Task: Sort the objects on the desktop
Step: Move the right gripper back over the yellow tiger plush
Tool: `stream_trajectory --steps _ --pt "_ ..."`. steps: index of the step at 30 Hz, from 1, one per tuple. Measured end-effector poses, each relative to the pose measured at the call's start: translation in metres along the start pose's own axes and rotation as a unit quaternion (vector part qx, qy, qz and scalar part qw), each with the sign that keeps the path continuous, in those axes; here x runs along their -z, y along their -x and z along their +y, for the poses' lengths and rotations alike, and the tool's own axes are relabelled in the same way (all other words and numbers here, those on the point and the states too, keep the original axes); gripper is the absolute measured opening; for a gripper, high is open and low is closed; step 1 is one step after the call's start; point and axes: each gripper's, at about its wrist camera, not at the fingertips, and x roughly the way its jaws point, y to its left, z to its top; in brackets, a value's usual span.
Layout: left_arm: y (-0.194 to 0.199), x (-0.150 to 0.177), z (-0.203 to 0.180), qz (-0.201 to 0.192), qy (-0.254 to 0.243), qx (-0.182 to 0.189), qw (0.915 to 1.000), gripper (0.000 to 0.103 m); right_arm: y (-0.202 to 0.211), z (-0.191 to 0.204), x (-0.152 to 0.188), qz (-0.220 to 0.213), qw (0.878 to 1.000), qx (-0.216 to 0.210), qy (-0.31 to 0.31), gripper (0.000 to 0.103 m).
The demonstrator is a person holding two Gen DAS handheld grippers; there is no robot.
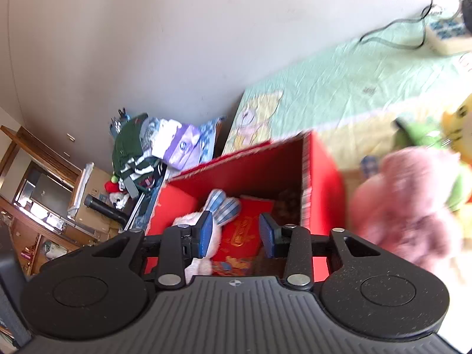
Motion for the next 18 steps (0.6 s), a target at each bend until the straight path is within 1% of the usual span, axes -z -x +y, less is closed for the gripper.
stream_trajectory --steps 1,4,10,15,18 --pt "0.003 -0.002 -0.009 -0.002 -0.001 0.003 1.0 0.078 0.009 -0.005 -0.002 -0.006 1.0 0.002 0.001 0.039" --pt "0.012 -0.01 -0.038 -0.006 -0.004 0.014 0.9999 0.079 0.036 -0.024 -0.005 -0.024 1.0 0.01 0.004 0.039" --pt "0.025 -0.019 -0.098 -0.018 -0.015 0.049 0.9985 0.082 0.082 -0.068 -0.009 -0.051 0.998 0.04 -0.003 0.04" --pt "0.032 -0.021 -0.145 -0.028 -0.03 0.081 0.9959 0.083 0.114 -0.108 -0.007 -0.065 0.995 0.07 -0.016 0.04" --pt "0.035 -0.018 -0.168 -0.037 -0.04 0.11 0.9924 0.083 0.128 -0.129 -0.006 -0.072 0.993 0.093 -0.022 0.04"
